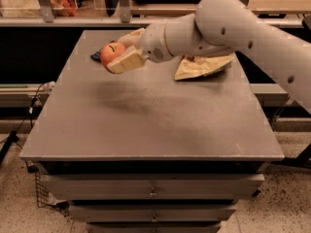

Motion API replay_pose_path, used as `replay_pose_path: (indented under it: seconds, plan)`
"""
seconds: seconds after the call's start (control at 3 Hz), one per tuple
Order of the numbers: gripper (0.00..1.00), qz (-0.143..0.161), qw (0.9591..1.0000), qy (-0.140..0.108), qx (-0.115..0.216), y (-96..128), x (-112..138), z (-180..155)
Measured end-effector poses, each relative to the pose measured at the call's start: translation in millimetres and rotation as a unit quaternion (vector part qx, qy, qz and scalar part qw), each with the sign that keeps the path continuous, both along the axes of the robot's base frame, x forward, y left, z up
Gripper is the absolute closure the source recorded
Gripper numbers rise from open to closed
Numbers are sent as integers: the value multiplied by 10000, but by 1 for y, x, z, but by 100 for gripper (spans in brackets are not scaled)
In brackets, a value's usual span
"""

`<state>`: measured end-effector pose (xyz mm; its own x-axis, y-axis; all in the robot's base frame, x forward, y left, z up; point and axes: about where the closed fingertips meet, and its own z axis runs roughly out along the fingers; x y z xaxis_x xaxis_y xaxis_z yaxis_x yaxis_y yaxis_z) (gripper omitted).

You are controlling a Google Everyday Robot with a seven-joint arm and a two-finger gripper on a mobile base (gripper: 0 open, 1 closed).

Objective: Move apple near rxbar blueberry

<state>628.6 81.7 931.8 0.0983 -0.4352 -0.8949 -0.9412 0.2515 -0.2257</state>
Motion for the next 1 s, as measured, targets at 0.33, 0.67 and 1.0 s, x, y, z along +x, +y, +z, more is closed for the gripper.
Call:
replay_pose_path:
  seconds: [0.33,0.67,1.0]
  plan:
    - [100,-87,9998,6,173,31,47,-7]
    - [100,-254,9995,81,179,58,85,-26]
    - [100,-524,9983,200,150,64,111,-49]
